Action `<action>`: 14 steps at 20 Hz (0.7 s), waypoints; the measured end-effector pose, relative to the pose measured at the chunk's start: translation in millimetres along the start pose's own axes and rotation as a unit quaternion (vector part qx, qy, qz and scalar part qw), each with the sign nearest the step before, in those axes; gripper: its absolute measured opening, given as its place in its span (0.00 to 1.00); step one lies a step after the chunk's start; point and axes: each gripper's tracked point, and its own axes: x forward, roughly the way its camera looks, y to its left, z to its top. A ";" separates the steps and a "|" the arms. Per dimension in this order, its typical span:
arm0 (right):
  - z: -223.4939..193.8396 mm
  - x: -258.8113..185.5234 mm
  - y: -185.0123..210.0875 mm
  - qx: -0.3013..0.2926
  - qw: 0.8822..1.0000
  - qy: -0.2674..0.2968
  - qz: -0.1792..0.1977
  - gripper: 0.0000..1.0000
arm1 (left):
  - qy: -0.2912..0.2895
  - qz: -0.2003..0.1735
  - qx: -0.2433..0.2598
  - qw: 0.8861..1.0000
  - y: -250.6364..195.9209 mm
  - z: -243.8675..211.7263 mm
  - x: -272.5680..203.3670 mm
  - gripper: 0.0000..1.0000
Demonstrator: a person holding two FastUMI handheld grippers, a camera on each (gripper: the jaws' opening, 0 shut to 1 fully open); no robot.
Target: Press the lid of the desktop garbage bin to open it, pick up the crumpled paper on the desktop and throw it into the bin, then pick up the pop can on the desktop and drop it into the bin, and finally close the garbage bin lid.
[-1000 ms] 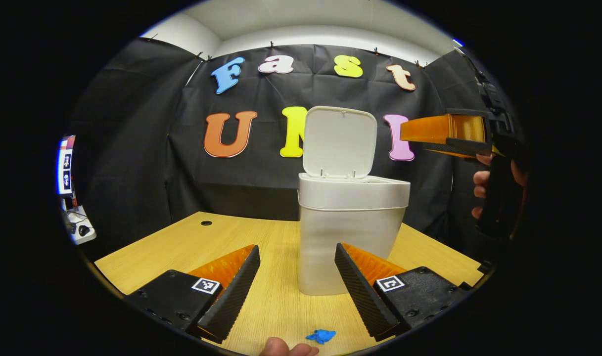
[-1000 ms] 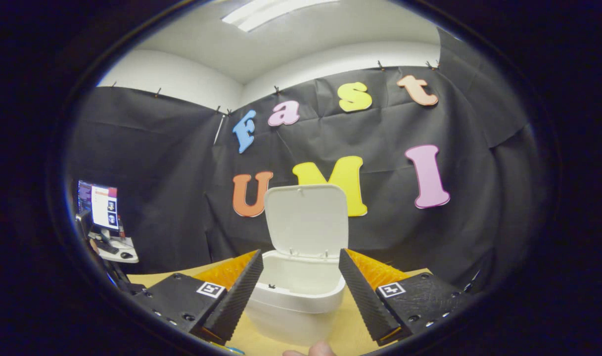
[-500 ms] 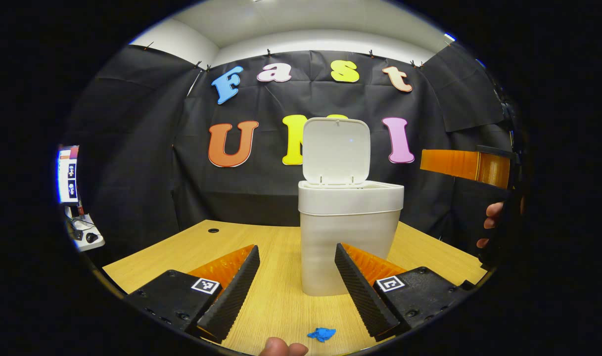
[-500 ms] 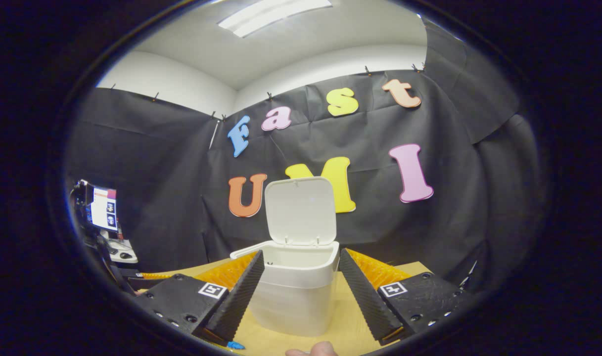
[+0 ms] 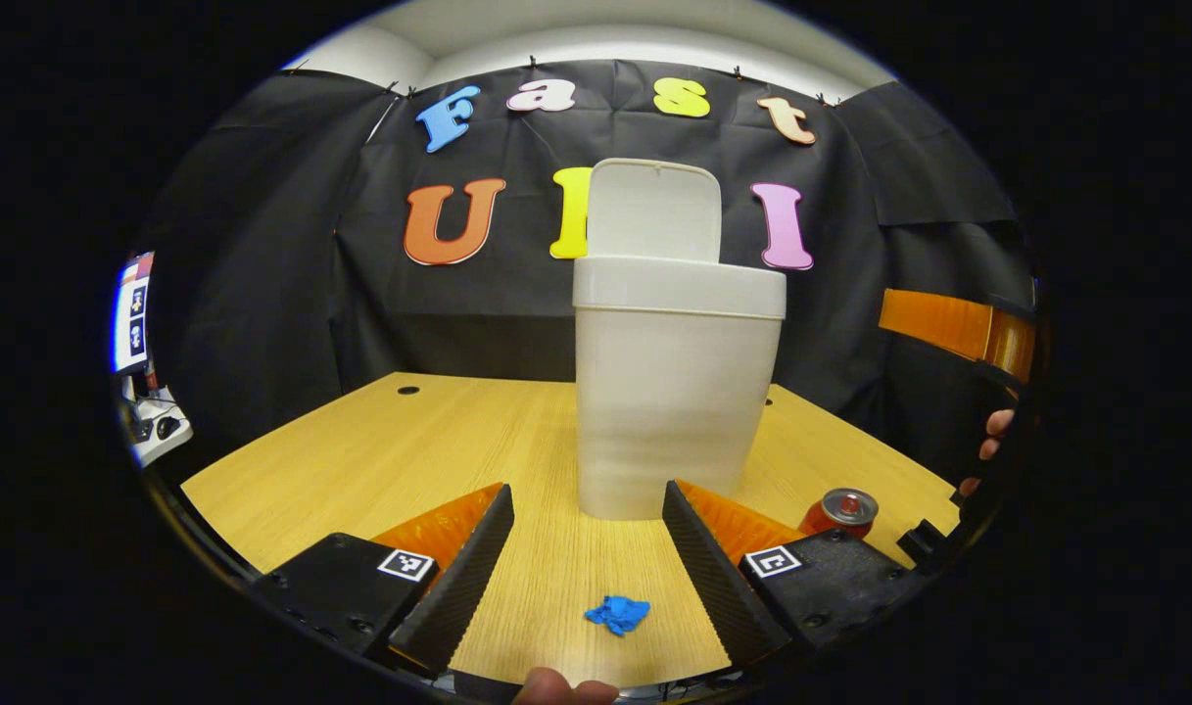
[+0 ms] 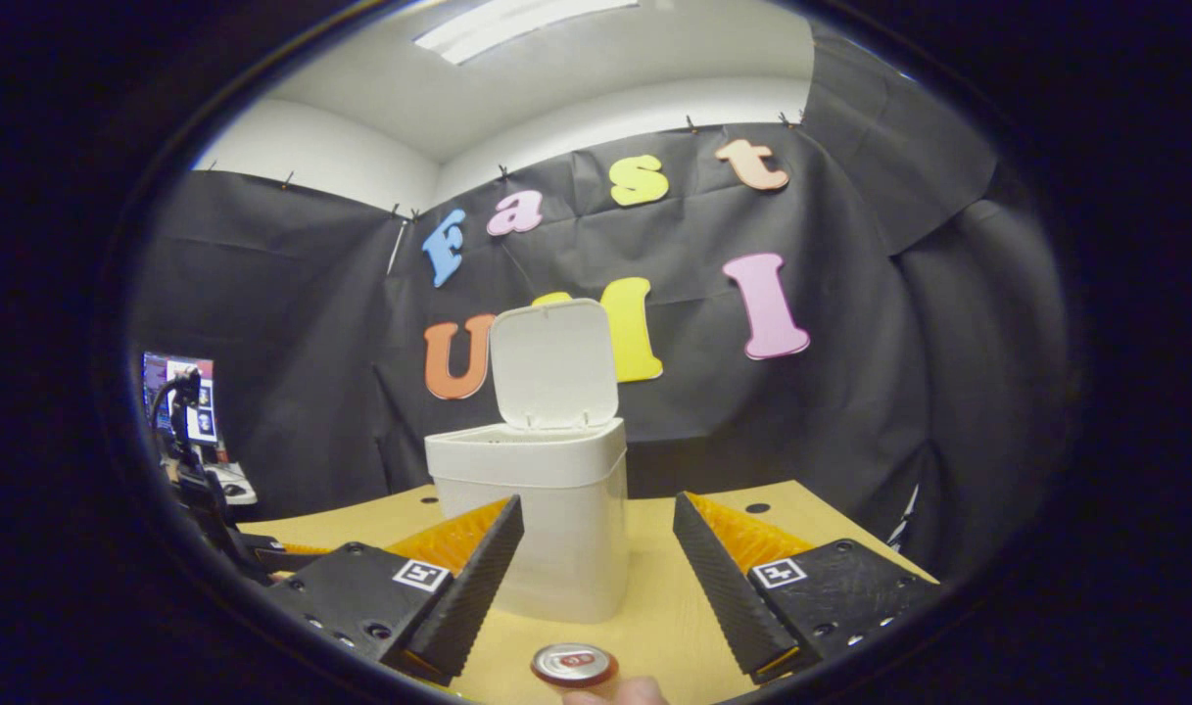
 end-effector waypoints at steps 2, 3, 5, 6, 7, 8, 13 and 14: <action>-13.2 -2.4 -7.5 0.009 1.000 0.006 -0.008 0.96 | 0.021 -0.006 0.001 1.000 -5.5 -20.0 1.3 0.99; -19.5 -3.7 -11.8 0.013 1.000 0.009 -0.012 0.96 | 0.030 -0.007 0.002 1.000 -6.5 -29.5 1.5 0.99; -31.8 -7.1 -16.4 0.017 1.000 0.015 -0.018 0.96 | 0.050 -0.008 0.000 0.999 -8.4 -50.7 2.5 0.99; -35.1 -9.1 -16.3 0.021 1.000 0.016 -0.017 0.96 | 0.061 -0.010 -0.002 0.998 -10.2 -60.7 2.9 0.99; -39.1 -11.7 -17.6 0.023 0.999 0.014 -0.018 0.96 | 0.069 -0.012 -0.002 0.998 -11.7 -68.5 4.3 0.99; -41.1 -14.1 -18.5 0.020 1.000 0.011 -0.019 0.96 | 0.076 -0.010 0.000 0.997 -11.2 -75.6 6.5 1.00; -64.0 -18.3 -26.6 0.006 0.999 0.022 -0.028 0.96 | 0.106 -0.008 0.000 0.994 -14.4 -104.4 12.3 0.99; -68.0 -19.0 -27.6 0.006 0.999 0.028 -0.029 0.96 | 0.109 -0.003 0.000 0.994 -13.3 -107.2 13.8 0.99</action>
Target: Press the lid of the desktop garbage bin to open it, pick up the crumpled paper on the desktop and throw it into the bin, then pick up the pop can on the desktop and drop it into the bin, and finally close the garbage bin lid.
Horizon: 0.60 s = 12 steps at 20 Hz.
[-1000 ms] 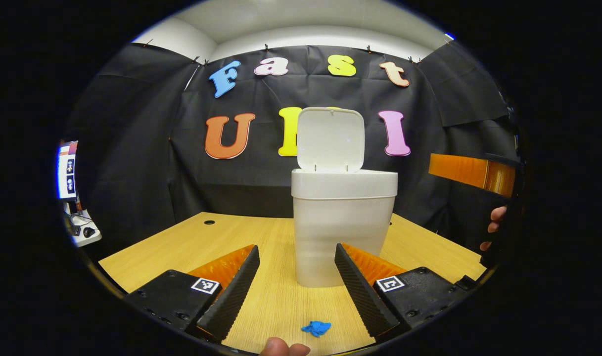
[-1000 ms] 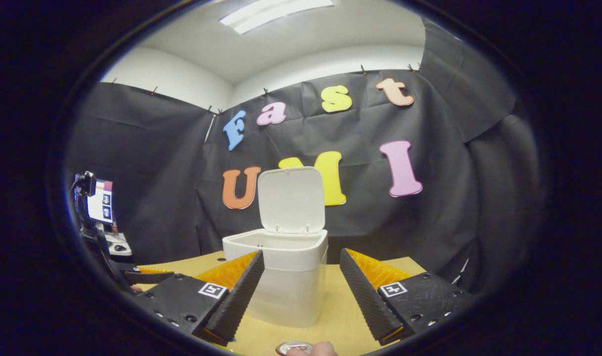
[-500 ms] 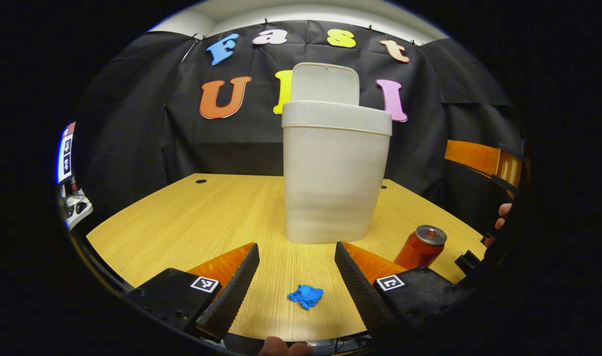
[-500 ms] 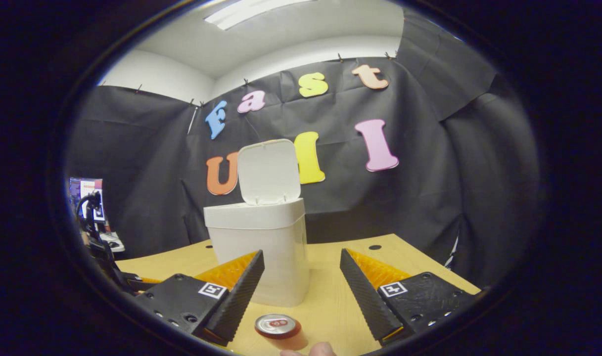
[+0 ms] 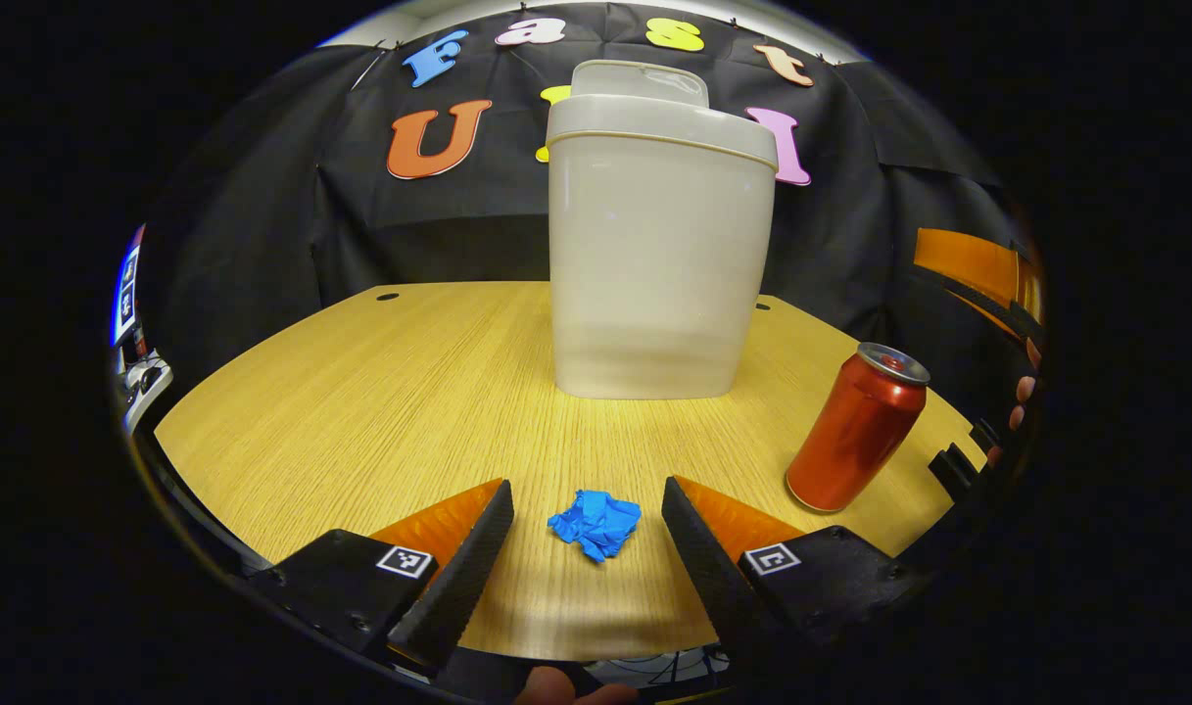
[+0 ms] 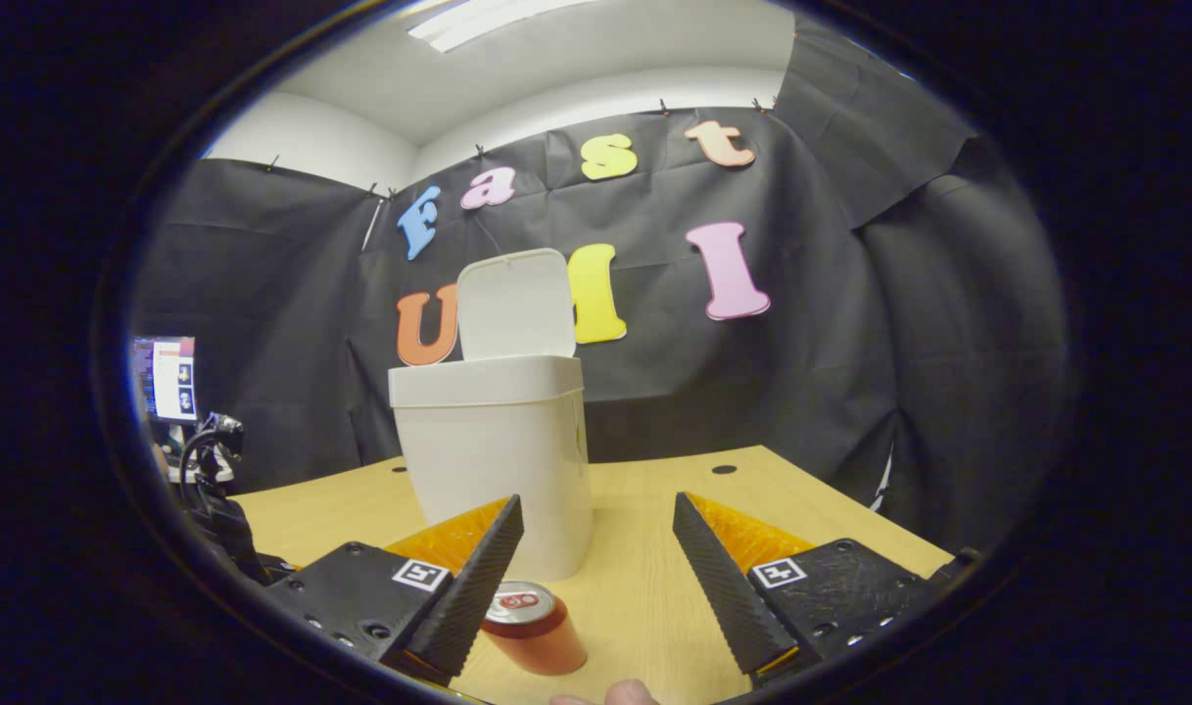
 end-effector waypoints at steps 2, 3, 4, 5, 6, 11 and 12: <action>-7.7 0.6 -4.1 0.000 1.000 0.009 -0.003 0.94 | 0.009 0.003 0.002 1.000 -0.1 -6.6 4.3 0.99; -11.0 -0.2 -5.2 0.001 1.000 0.012 -0.004 0.96 | 0.012 0.004 0.003 1.000 -0.8 -10.1 4.9 0.98; -12.0 -1.0 -5.3 0.003 1.000 0.013 -0.004 0.96 | 0.016 0.005 0.004 1.000 -1.6 -12.9 5.2 0.96; -13.3 -1.6 -6.8 0.005 1.000 0.013 -0.005 0.96 | 0.011 0.010 0.010 1.000 0.0 -12.4 5.4 0.92; -14.3 -2.9 -7.2 0.005 1.000 0.012 -0.007 0.96 | 0.008 0.011 0.015 1.000 -0.1 -11.8 6.5 0.90; -22.3 -6.2 -12.2 0.001 1.000 0.014 -0.016 0.96 | -0.006 0.014 0.032 0.999 -3.9 -14.3 5.5 0.66; -22.0 -7.4 -12.1 0.003 1.000 0.014 -0.016 0.99 | -0.007 0.013 0.032 0.999 -4.5 -13.9 5.6 0.63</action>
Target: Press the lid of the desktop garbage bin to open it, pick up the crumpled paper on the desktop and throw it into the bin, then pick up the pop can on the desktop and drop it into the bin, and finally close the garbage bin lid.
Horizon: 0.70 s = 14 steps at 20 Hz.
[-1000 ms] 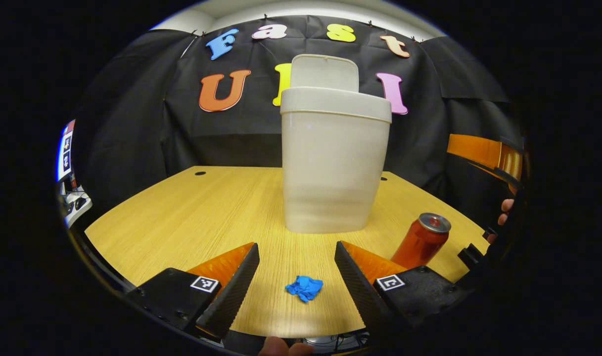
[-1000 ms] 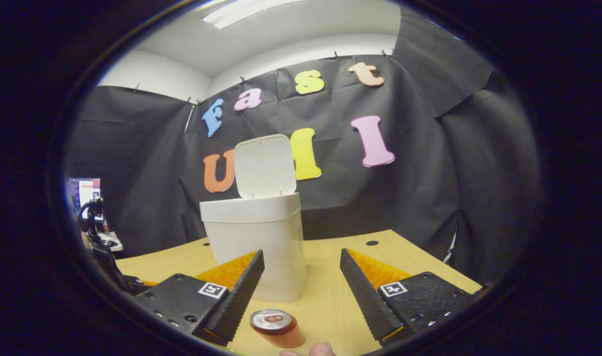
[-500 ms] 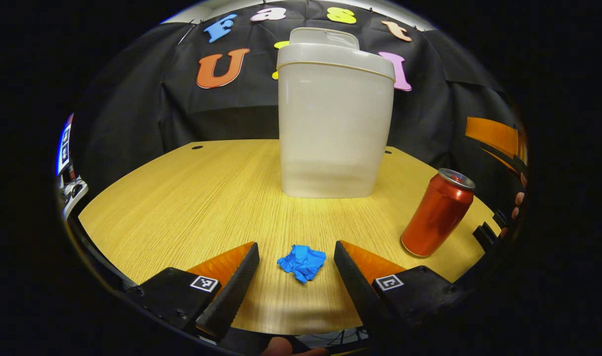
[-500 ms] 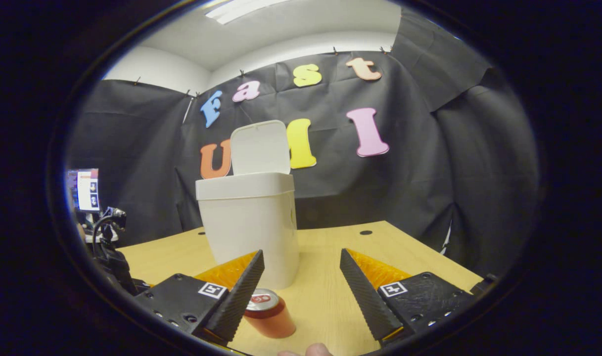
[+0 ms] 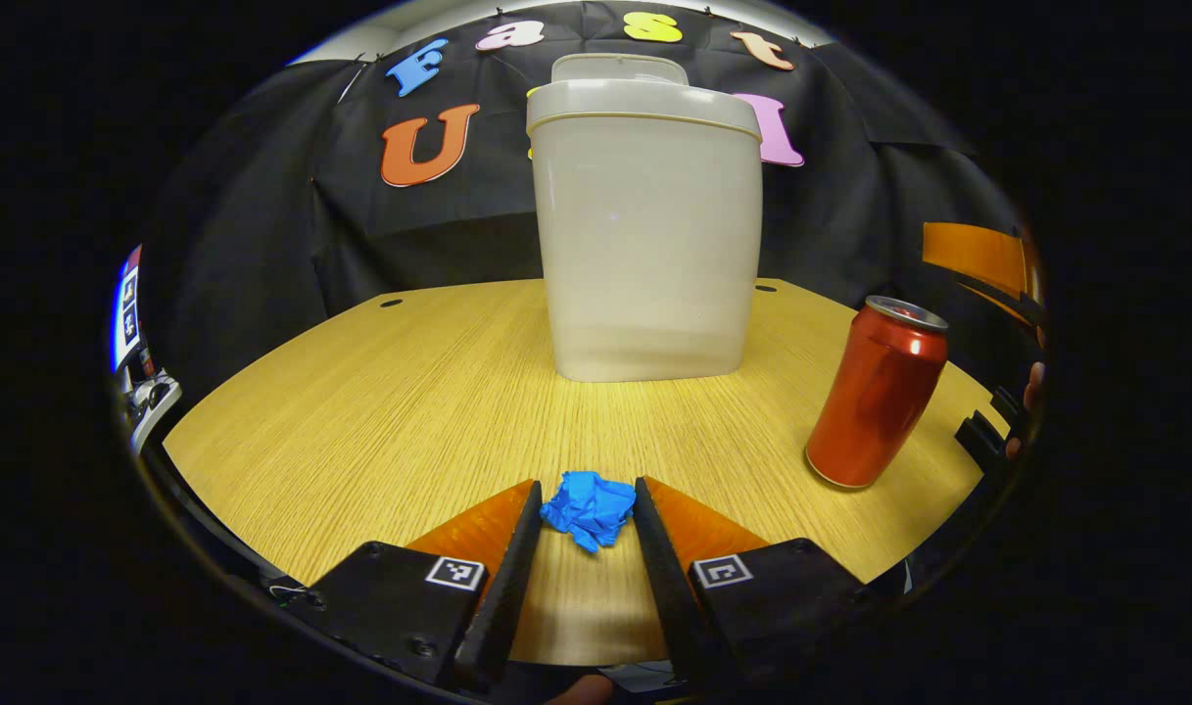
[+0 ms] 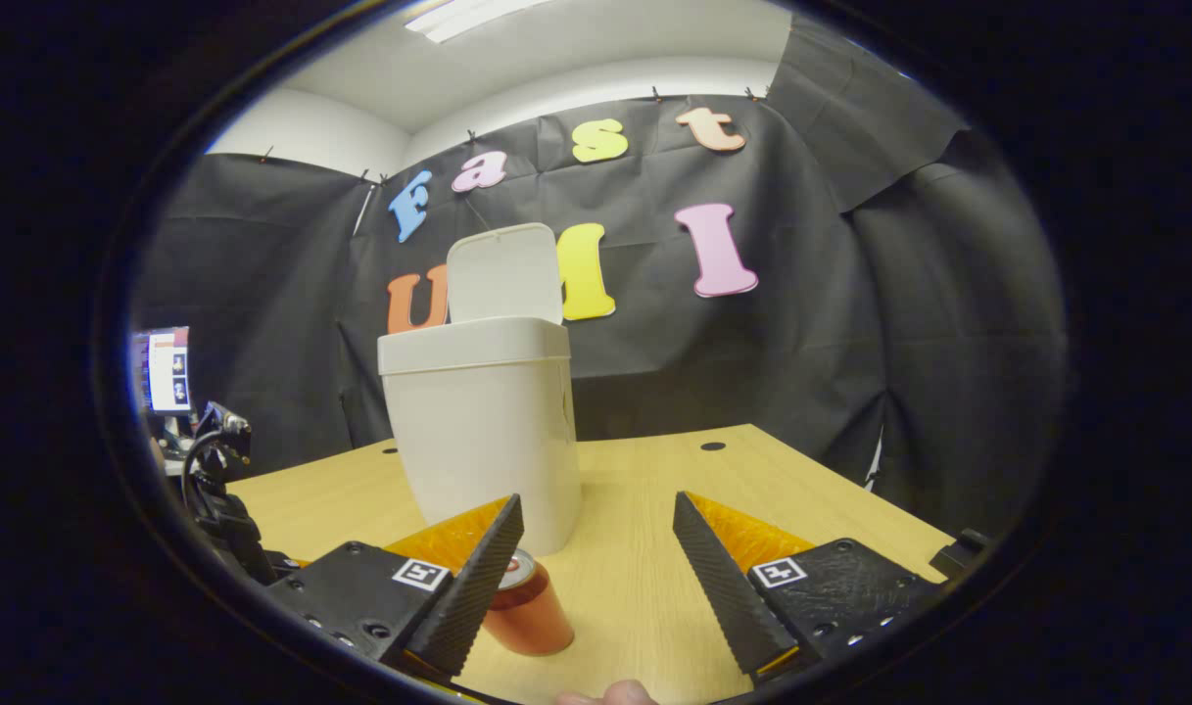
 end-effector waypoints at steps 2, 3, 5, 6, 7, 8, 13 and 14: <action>1.5 -1.7 0.8 0.002 1.000 -0.004 -0.001 0.96 | 0.001 -0.004 0.001 1.000 -1.1 0.0 -0.3 0.55; 3.2 -2.7 1.3 -0.001 1.000 -0.005 -0.001 0.96 | 0.001 -0.003 0.002 1.000 0.1 0.3 0.5 0.50; 1.6 -2.9 2.9 -0.005 1.000 -0.004 -0.001 0.96 | 0.001 0.002 -0.002 1.000 2.2 0.7 0.2 0.40; 0.3 -3.2 4.8 -0.007 1.000 -0.003 0.000 0.96 | 0.001 0.002 -0.005 1.000 1.8 1.2 0.3 0.37; 0.3 -3.3 6.5 -0.008 1.000 -0.002 0.002 0.96 | 0.001 0.001 -0.007 1.000 2.0 1.4 0.2 0.34; -0.7 -4.4 9.8 -0.009 1.000 0.000 0.004 0.94 | 0.000 -0.001 -0.008 1.000 1.6 3.5 -0.2 0.33; -3.4 -8.0 32.2 -0.021 1.000 0.004 0.020 0.96 | -0.034 -0.001 -0.010 0.999 4.0 30.5 -4.6 0.29; -5.6 -8.9 36.7 -0.025 0.999 0.008 0.023 0.96 | -0.042 -0.001 -0.011 0.999 4.3 36.7 -6.7 0.29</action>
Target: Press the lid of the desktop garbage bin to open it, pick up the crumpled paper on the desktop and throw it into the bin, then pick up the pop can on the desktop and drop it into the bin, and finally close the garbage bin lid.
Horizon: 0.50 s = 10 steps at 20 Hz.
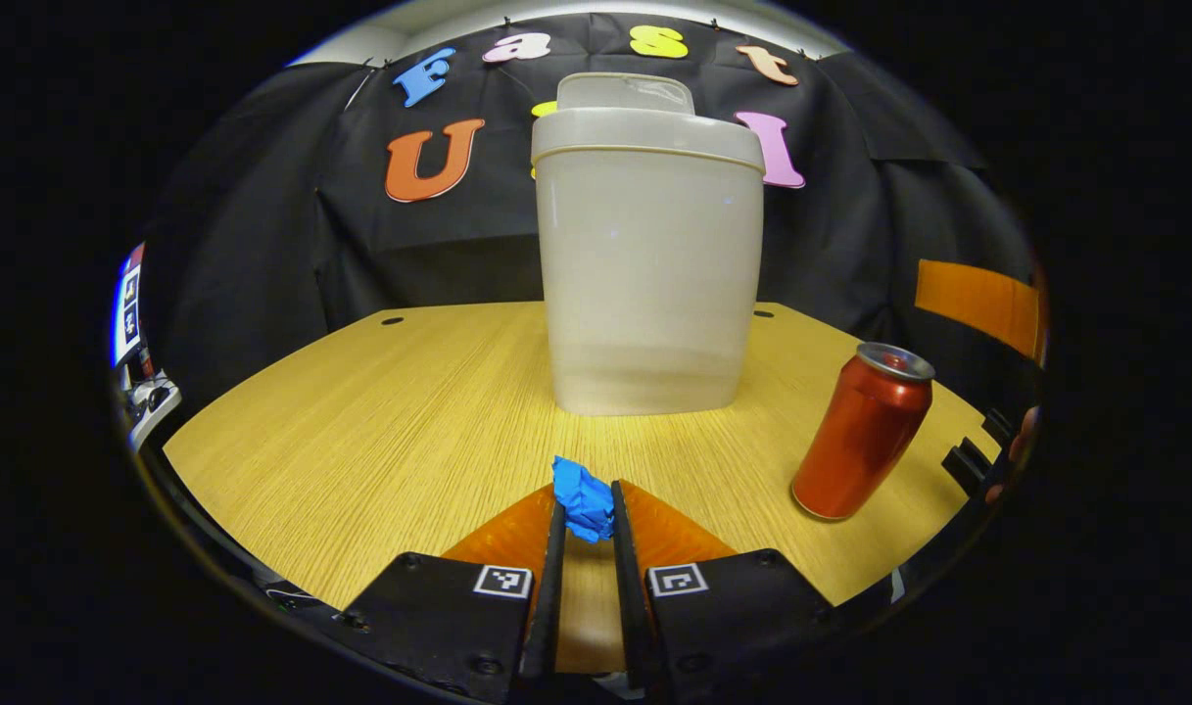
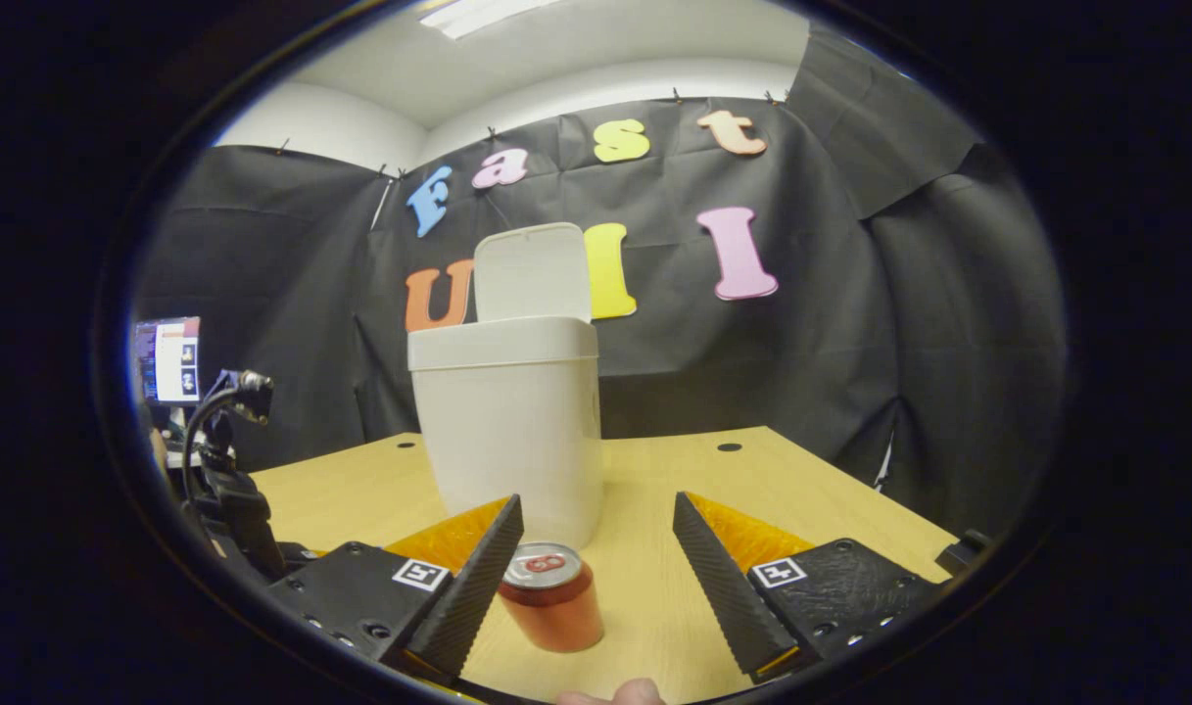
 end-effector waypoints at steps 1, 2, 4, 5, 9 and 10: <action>-2.2 -0.3 3.8 -0.002 1.000 0.003 0.002 0.96 | -0.008 0.000 0.000 1.000 1.3 6.3 0.3 0.29; -3.8 -1.3 7.4 -0.002 1.000 0.006 0.004 0.96 | -0.017 0.000 -0.001 1.000 2.8 13.5 -0.8 0.29; -11.2 -1.5 13.5 0.000 1.000 0.015 0.005 0.96 | -0.035 0.001 -0.004 0.999 6.3 27.1 -4.6 0.29; -16.2 -0.1 14.9 -0.001 1.000 0.022 0.003 0.96 | -0.043 0.001 -0.007 0.999 8.9 33.3 -6.0 0.29; -34.6 4.6 22.1 -0.002 0.999 0.043 -0.006 0.96 | -0.068 0.001 -0.020 0.998 18.1 54.3 -9.5 0.29; -40.3 5.8 23.0 -0.006 0.999 0.050 -0.008 0.93 | -0.073 0.001 -0.020 0.997 19.6 59.2 -9.7 0.29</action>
